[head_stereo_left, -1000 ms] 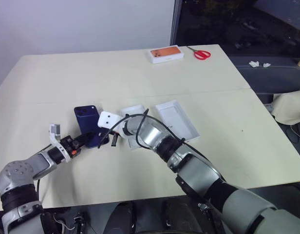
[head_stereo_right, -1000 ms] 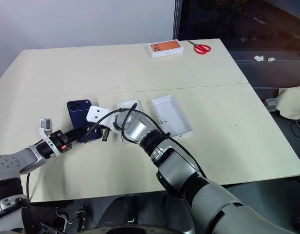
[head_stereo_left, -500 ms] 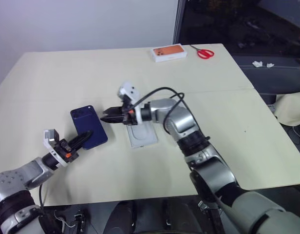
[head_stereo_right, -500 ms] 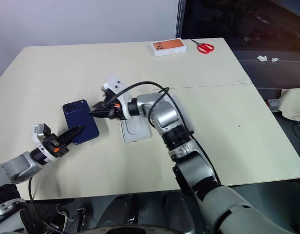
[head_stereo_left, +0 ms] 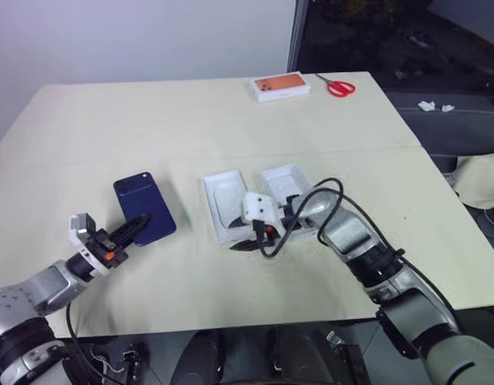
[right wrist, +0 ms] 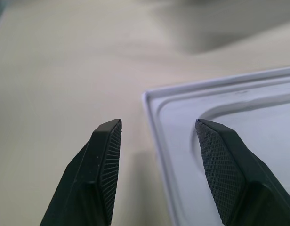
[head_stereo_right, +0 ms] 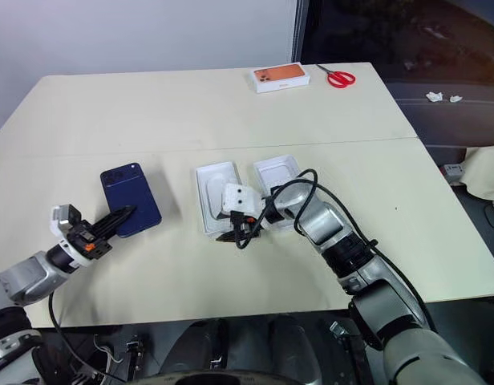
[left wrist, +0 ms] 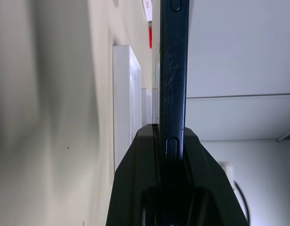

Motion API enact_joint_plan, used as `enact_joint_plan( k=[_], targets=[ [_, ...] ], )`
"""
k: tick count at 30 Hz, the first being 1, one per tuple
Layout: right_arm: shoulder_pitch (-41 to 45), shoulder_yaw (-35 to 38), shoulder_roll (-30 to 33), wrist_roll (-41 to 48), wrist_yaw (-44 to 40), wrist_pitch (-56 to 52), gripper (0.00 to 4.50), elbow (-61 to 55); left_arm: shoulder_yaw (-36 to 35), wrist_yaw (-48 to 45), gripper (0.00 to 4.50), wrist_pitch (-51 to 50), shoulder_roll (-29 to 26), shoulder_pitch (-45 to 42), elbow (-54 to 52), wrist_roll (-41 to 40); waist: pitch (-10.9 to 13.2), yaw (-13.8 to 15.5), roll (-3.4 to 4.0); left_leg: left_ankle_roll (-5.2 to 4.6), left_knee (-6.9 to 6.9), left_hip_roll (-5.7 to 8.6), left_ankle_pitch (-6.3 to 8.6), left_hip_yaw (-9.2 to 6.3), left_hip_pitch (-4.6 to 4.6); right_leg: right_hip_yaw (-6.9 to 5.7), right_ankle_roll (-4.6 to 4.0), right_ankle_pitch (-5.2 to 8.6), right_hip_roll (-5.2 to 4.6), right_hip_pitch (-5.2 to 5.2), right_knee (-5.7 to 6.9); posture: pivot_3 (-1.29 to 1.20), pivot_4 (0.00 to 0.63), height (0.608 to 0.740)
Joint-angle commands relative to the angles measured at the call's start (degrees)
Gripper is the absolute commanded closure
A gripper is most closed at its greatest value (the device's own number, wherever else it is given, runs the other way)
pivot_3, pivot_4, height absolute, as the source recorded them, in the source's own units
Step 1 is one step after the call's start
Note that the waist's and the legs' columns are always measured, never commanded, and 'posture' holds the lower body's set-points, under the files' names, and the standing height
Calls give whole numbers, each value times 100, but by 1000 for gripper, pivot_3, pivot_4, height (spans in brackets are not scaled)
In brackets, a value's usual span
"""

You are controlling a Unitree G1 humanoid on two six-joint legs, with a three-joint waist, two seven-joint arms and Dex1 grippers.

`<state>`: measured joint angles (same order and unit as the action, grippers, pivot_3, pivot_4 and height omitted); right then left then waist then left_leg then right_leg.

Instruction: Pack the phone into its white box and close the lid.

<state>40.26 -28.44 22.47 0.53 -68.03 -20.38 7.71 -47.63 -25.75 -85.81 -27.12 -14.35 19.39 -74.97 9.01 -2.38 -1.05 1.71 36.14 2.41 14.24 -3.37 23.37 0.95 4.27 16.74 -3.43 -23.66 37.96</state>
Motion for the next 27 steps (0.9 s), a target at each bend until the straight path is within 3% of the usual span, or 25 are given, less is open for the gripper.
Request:
enact_joint_plan(
  k=[1, 8, 11, 14, 27],
  targets=[
    [137, -49, 78, -250, 74, 403, 1897, 224, 61, -61, 4500, 73, -144, -86, -181, -199, 1, 10, -2, 0, 2, 0, 0, 0, 0, 0, 0, 0, 0, 1, 0, 0, 150, 740],
    [181, -67, 96, -311, -146, 555, 1897, 406, 185, -59, 4500, 145, -112, -23, -227, -228, 1, 20, -2, 0, 3, 1, 0, -1, 0, -1, 0, 0, -1, 3, -1, 0, 150, 740],
    [145, -58, 118, -300, -228, 513, 2665, 359, 225, -62, 4500, 166, -105, 10, -269, -241, 1, 21, -2, 0, 3, 1, 0, -1, 0, -1, 0, 0, -1, 4, -2, 0, 150, 740],
    [136, -61, 132, -335, -230, 555, 4028, 329, 262, -74, 4500, 179, -115, 33, -295, -257, 1, 22, -3, 0, 3, 1, 0, -2, -2, -2, 0, 0, -1, 7, -3, 0, 150, 740],
    [10, 103, -399, -71, 174, -374, 4028, -266, 343, -101, 4500, 211, -179, 97, -340, -314, 1, 0, -3, 0, 3, 0, 0, -3, -3, -2, 0, 0, -1, 7, -2, 0, 150, 740]
  ],
)
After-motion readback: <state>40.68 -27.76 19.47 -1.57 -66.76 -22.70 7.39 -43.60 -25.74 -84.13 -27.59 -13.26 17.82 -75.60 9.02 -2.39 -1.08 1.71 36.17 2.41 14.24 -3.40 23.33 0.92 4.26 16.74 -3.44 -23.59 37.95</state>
